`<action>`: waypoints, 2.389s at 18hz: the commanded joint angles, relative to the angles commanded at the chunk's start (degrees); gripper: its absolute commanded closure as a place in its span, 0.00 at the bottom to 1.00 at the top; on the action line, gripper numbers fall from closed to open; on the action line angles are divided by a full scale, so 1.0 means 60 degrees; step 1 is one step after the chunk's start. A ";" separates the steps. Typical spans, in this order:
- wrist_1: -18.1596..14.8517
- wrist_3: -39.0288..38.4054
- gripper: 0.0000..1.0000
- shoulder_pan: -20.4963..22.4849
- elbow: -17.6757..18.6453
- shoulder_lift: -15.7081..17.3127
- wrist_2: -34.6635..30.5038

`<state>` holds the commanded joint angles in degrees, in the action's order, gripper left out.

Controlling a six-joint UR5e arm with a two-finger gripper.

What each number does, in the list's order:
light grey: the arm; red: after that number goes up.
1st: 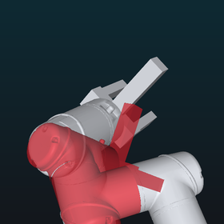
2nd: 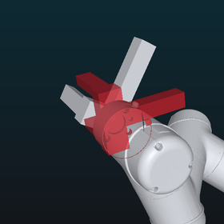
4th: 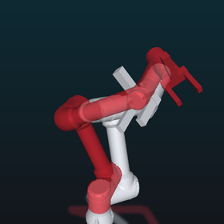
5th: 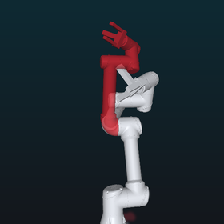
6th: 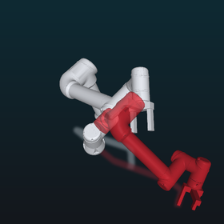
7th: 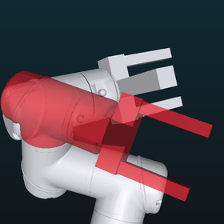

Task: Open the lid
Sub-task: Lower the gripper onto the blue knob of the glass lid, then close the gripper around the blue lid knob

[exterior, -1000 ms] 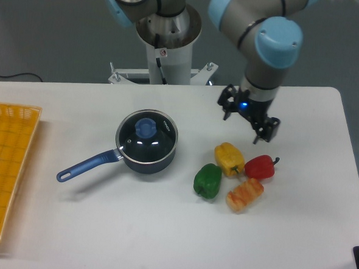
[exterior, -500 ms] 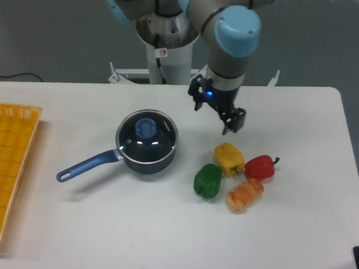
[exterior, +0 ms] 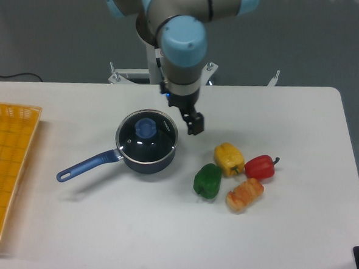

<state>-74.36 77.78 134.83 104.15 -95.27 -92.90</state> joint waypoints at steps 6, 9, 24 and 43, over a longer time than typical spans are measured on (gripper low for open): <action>0.1066 0.0191 0.00 -0.0382 0.0716 0.0116 0.0043; 0.1304 0.0205 0.00 -0.0411 0.0952 0.0176 0.0058; 0.1670 0.0234 0.00 -0.0499 0.0952 -0.0132 0.0293; 0.2255 0.0074 0.00 -0.0807 0.1289 -0.0380 0.0249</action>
<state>-60.82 78.22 129.99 111.88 -97.56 -91.41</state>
